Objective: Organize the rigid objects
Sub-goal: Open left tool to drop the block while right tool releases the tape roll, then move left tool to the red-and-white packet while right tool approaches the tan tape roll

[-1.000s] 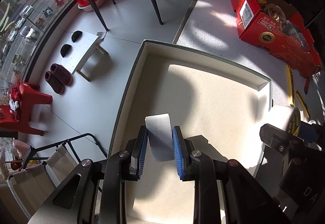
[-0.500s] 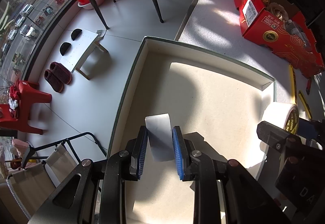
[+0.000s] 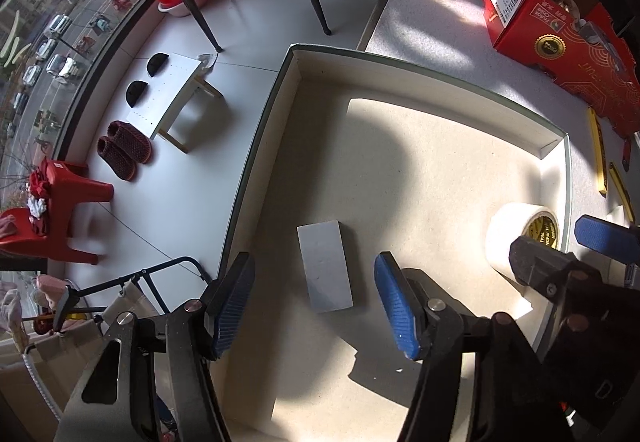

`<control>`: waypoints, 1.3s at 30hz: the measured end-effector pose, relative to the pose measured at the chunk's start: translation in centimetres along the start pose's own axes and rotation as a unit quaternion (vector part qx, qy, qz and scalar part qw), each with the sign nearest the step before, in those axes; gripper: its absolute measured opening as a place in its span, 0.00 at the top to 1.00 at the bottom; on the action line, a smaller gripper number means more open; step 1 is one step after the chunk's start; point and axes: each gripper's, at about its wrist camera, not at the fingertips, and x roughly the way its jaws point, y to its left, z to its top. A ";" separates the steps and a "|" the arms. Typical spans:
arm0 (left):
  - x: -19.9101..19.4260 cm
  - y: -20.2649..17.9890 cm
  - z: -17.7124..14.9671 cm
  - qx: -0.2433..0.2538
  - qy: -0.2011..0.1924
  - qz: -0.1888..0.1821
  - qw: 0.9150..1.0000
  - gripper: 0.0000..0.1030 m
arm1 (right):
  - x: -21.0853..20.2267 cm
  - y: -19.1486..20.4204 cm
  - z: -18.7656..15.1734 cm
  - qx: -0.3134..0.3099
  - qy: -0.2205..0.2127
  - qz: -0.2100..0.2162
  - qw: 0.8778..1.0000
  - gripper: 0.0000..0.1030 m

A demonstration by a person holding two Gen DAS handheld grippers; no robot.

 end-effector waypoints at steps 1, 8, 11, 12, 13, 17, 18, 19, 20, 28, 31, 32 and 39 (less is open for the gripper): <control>-0.3 0.1 -0.2 -0.001 -0.007 -0.006 1.000 0.22 | -0.3 -0.2 -0.1 0.004 -0.011 -0.001 1.000 0.18; -0.7 0.2 -1.0 -0.010 -0.005 -0.043 0.999 0.00 | -2.0 -1.7 -0.6 0.016 -0.023 0.001 1.000 0.18; -1.0 -0.3 -1.5 -0.001 0.003 -0.046 0.999 0.00 | -2.6 -3.0 -1.6 0.039 -0.021 0.008 0.999 0.18; -1.1 -0.5 -1.8 0.004 0.004 -0.043 0.999 0.00 | -2.7 -3.6 -2.1 0.051 -0.019 0.012 0.998 0.18; -1.4 -0.9 -2.1 0.009 0.004 -0.042 0.999 0.00 | -2.8 -4.1 -2.7 0.063 -0.016 0.017 0.998 0.18; -2.3 -2.5 -3.7 0.039 0.012 -0.059 0.997 0.00 | -3.6 -6.1 -5.8 0.091 -0.011 0.021 0.996 0.18; -2.5 -3.0 -4.3 0.050 0.016 -0.064 0.997 0.00 | -3.8 -6.7 -6.8 0.095 -0.010 0.020 0.995 0.18; -2.7 -3.8 -4.9 0.064 0.019 -0.066 0.996 0.00 | -4.0 -7.2 -8.0 0.098 -0.010 0.018 0.995 0.18; -2.9 -4.5 -5.5 0.078 0.021 -0.068 0.994 0.00 | -4.3 -7.8 -9.2 0.104 -0.009 0.017 0.994 0.18; -5.3 -12.5 -9.0 0.187 0.035 -0.104 0.976 0.00 | -6.0 -15.5 -19.9 0.218 -0.001 -0.001 0.976 0.18; -5.8 -16.0 -9.3 0.220 0.035 -0.100 0.970 0.00 | -5.7 -18.9 -23.4 0.274 0.013 0.001 0.962 0.18; -5.8 -17.1 -9.3 0.228 0.034 -0.097 0.968 0.00 | -5.6 -19.8 -24.3 0.292 0.015 0.002 0.956 0.18; -4.5 -23.0 -8.0 0.221 0.030 -0.076 0.972 0.00 | -4.9 -23.7 -28.6 0.342 0.021 0.002 0.940 0.18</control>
